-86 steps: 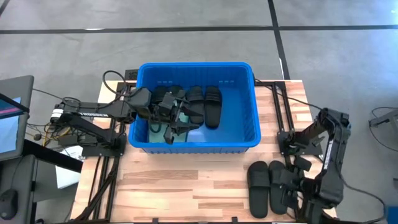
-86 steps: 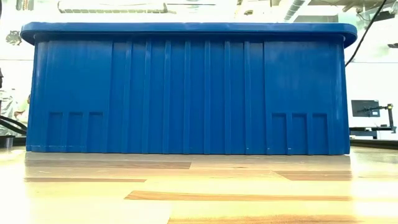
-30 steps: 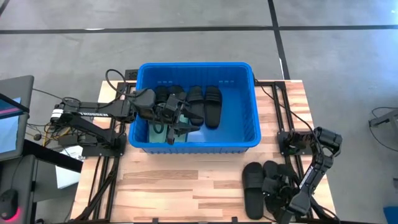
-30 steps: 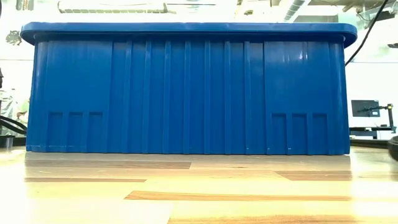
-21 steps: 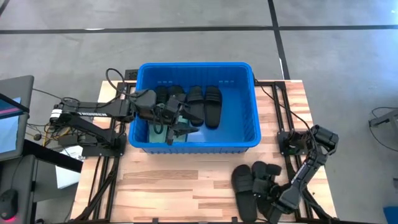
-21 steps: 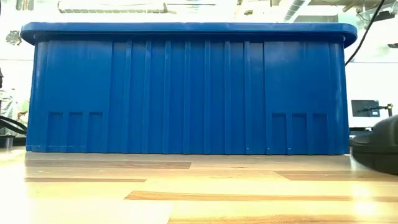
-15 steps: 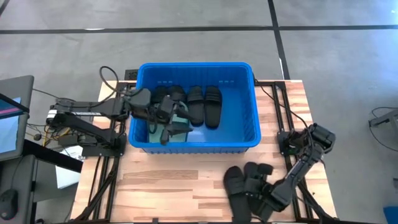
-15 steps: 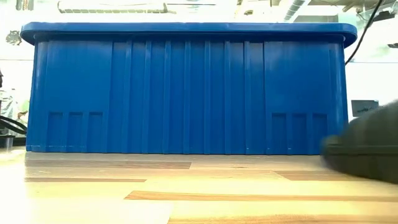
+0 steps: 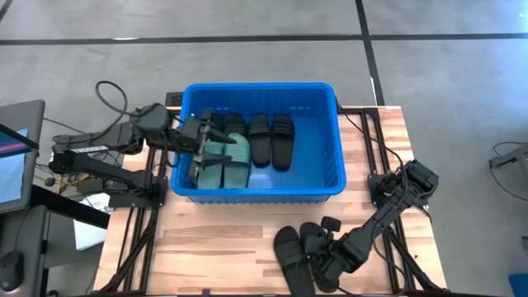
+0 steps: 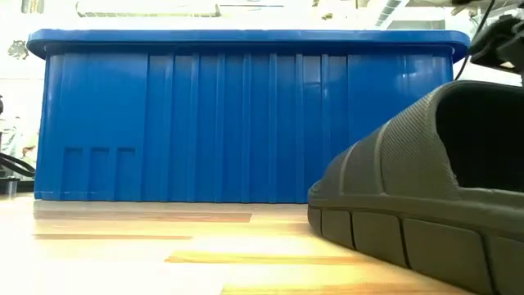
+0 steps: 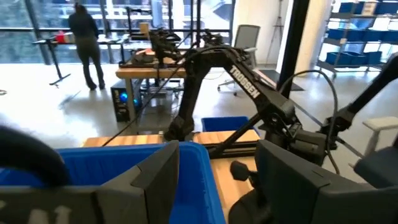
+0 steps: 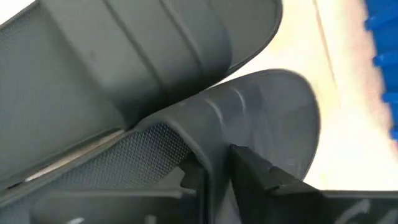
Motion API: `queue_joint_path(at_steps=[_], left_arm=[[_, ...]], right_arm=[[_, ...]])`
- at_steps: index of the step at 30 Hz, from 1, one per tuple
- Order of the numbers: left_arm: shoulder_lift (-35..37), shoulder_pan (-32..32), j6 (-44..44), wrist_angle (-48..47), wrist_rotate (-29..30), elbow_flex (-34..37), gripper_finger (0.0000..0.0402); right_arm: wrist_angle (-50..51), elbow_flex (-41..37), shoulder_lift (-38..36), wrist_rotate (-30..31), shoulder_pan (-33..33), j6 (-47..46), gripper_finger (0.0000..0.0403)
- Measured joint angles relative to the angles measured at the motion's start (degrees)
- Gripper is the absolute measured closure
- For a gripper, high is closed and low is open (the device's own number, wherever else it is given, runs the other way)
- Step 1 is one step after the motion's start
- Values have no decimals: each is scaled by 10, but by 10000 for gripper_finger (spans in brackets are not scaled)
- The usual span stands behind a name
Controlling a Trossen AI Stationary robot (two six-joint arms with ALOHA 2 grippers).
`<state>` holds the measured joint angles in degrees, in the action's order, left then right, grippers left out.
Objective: Pick and place slides into bin
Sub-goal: Adjust the black slides on the table
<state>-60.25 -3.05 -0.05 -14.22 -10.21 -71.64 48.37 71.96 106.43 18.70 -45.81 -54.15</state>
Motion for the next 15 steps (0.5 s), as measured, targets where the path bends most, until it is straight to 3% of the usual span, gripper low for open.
queue_joint_path(at_steps=[5,15], left_arm=[[8,1,-17,10,22,0,203],[-18,2,-77,22,77,0,203]], right_arm=[[4,0,0,-8,-16,-3,283],[35,-2,-7,-38,-47,-24,130]])
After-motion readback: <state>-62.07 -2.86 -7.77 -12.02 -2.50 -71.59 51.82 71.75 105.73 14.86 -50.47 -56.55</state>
